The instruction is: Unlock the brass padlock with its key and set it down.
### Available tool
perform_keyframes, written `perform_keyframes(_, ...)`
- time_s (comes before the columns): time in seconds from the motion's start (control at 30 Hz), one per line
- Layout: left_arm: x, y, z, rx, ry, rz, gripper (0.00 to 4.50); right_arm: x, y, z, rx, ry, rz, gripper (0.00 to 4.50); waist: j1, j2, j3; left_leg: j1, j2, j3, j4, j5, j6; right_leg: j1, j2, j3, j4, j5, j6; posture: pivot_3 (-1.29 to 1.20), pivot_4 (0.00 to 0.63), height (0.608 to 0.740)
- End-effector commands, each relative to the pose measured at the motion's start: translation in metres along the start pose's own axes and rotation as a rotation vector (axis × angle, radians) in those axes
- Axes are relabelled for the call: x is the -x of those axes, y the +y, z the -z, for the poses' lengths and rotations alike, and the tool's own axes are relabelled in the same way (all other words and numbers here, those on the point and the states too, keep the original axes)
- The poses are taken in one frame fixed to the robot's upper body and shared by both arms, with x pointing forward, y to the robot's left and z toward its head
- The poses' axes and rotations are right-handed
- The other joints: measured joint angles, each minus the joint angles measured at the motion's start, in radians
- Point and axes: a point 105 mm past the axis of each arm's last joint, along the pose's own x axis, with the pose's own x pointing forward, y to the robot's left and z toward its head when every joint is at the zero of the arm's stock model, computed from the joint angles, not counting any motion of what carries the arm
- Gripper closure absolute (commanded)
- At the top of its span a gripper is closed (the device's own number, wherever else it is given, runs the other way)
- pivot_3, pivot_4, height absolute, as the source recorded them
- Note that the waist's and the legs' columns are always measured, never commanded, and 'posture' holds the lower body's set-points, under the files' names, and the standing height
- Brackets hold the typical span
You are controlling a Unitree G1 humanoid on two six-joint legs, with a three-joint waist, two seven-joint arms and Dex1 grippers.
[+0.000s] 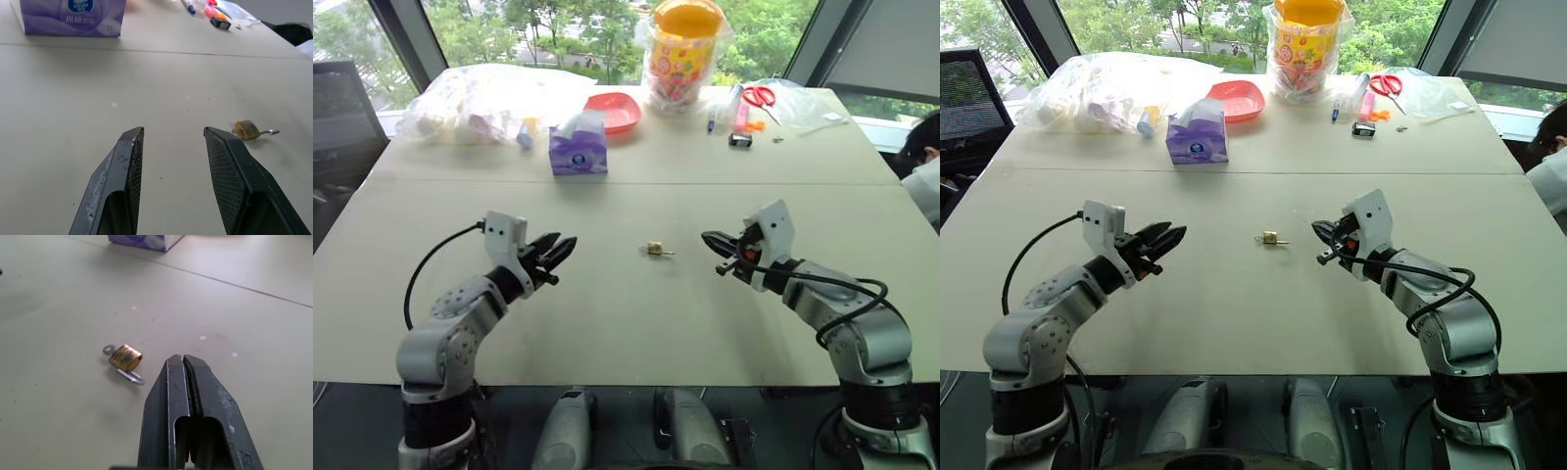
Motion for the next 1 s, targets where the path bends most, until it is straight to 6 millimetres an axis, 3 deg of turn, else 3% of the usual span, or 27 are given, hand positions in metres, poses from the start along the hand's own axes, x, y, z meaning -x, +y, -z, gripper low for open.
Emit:
perform_keyframes(0.03,0.001,-0.002,-0.014,-0.039,-0.075,-0.026,2.51,0.0,-0.016,-0.015,0.025,-0.066,0.072,4.5,0.003,0.0,0.0,0.0,0.0,0.0,0.0,0.0,0.0,0.0,0.0,0.0,0.0,0.0,0.0,0.0,0.15,0.74)
perform_keyframes(0.27,-0.008,0.006,-0.017,-0.052,-0.1,-0.077,2.51,-0.008,-0.022,-0.02,0.041,-0.084,0.101,4.5,0.002,0.0,0.0,0.0,0.0,0.0,0.0,0.0,0.0,0.0,0.0,0.0,-0.001,0.0,0.0,0.0,0.15,0.74)
perform_keyframes(1.0,-0.034,-0.008,-0.018,-0.066,-0.114,0.024,2.51,-0.003,-0.036,-0.028,0.098,-0.084,0.163,4.5,0.001,0.0,0.0,0.0,0.0,0.002,0.0,0.0,0.0,0.0,0.0,0.0,-0.001,0.0,0.0,0.0,0.15,0.74)
